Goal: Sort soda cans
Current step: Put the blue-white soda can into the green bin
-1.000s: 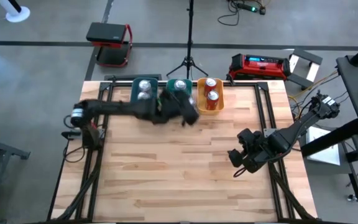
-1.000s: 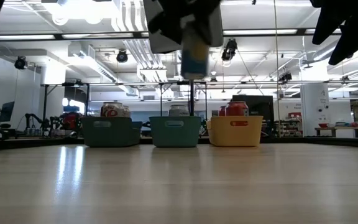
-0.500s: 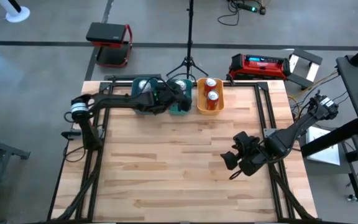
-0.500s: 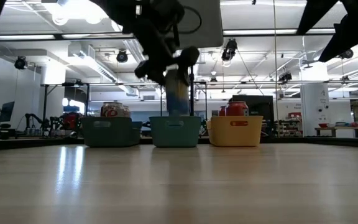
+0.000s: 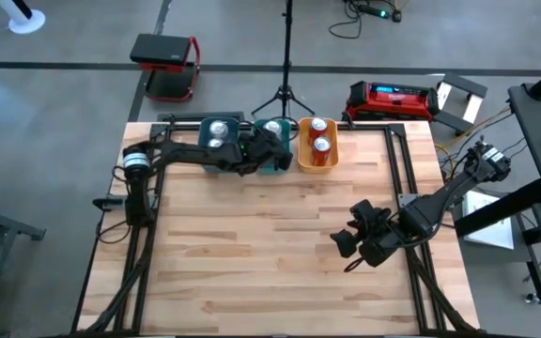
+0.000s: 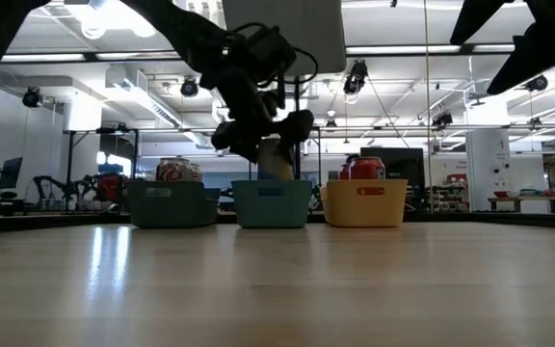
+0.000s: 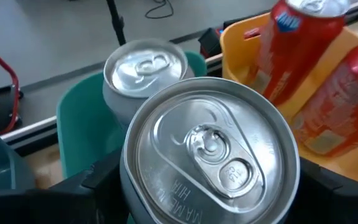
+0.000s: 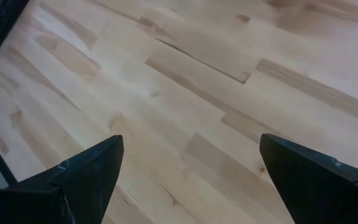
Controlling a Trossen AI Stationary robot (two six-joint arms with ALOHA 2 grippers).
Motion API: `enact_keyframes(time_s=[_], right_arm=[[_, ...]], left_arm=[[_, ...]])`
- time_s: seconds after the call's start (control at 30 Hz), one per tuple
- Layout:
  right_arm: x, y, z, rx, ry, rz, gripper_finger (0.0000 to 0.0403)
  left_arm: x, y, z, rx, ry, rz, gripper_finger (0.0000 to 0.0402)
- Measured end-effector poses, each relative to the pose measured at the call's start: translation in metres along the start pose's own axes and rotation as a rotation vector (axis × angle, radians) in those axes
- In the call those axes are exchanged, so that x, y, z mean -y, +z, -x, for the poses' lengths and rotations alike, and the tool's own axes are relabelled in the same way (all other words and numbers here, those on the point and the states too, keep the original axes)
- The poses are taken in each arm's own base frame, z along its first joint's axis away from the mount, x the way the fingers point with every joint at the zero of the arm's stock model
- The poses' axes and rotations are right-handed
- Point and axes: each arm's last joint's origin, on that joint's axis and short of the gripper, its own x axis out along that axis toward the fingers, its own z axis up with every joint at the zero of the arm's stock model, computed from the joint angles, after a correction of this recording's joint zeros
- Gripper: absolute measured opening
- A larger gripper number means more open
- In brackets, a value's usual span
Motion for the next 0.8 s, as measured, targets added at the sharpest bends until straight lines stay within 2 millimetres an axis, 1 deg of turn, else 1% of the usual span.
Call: enact_keyframes(time_s=[0.13, 0.27, 0.53, 0.8], right_arm=[[0.000, 0.000, 0.000, 0.000, 0.000, -0.010, 0.0373], [0.000, 0.000, 0.000, 0.000, -0.001, -0.018, 0.0373], [0.000, 0.000, 0.000, 0.000, -0.001, -0.027, 0.0373], [0.000, 0.000, 0.000, 0.000, -0.001, -0.034, 0.0373]], left_arm=[[0.000, -0.010, -0.010, -0.028, 0.021, 0.003, 0.0279], [0.000, -0.011, -0.014, -0.029, 0.025, 0.010, 0.0279], [0.000, -0.012, -0.017, -0.029, 0.032, 0.028, 0.0325], [-0.001, -0.011, -0.016, -0.024, 0.036, 0.032, 0.0335]])
